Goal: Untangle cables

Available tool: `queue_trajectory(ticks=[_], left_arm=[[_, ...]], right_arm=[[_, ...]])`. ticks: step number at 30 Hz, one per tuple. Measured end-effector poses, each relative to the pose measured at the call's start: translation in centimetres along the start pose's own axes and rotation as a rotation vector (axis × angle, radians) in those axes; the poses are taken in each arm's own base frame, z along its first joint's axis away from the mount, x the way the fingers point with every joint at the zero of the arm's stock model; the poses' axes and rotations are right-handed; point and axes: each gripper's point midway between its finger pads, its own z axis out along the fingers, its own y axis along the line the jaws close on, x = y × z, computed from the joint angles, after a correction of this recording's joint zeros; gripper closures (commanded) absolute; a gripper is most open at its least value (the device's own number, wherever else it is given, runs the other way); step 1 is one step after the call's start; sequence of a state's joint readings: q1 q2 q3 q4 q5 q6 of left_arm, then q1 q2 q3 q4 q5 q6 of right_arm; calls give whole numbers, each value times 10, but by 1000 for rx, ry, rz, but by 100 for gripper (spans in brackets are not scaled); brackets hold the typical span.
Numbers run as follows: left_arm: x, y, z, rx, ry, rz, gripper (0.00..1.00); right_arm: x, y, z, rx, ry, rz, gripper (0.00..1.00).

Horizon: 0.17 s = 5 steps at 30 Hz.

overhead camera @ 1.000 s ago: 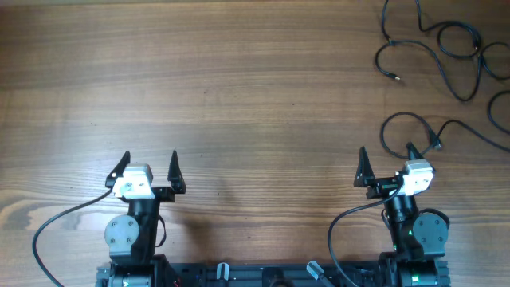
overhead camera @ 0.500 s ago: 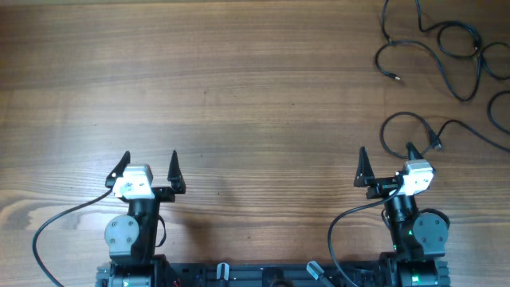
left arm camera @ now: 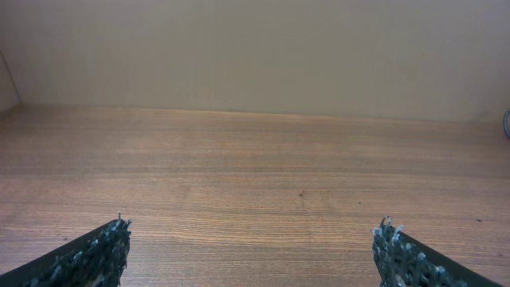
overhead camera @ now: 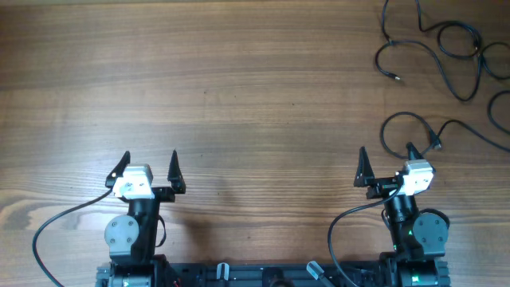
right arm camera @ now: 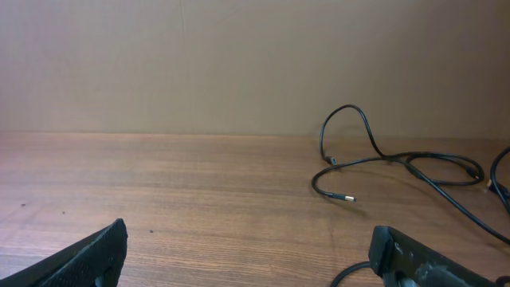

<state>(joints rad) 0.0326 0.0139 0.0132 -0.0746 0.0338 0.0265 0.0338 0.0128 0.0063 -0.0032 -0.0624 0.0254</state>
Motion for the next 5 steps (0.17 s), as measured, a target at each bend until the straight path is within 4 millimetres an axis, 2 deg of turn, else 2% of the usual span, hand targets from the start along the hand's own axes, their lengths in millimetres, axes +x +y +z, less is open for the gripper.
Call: queue_trajectory(ticks=[5], left_arm=[[0,0,0,0,0,3,0]], right_arm=[[0,0,0,0,0,0,0]])
